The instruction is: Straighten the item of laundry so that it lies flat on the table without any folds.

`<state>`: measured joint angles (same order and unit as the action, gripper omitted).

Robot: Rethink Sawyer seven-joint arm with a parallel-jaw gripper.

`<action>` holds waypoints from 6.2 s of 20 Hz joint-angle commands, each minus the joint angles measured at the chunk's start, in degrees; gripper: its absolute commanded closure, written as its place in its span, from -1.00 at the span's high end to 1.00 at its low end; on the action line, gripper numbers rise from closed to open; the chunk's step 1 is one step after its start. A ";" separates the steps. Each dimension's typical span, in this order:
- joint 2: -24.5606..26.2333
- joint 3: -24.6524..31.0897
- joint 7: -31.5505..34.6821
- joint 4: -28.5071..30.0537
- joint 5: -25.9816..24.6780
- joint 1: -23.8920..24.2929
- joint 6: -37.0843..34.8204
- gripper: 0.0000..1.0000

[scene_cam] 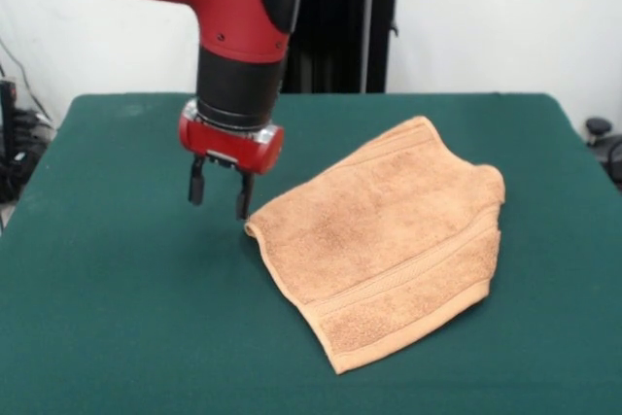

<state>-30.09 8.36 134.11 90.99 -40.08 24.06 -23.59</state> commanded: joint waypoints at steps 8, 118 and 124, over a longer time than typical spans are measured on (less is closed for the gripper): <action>7.37 3.14 -1.83 -4.98 -1.48 -3.35 1.98 1.00; 8.38 -0.18 3.55 -1.15 10.38 -10.52 2.41 1.00; 8.47 0.11 3.20 -0.90 10.78 -10.14 1.30 -1.00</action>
<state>-23.94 5.48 134.11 85.81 -31.43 14.97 -23.03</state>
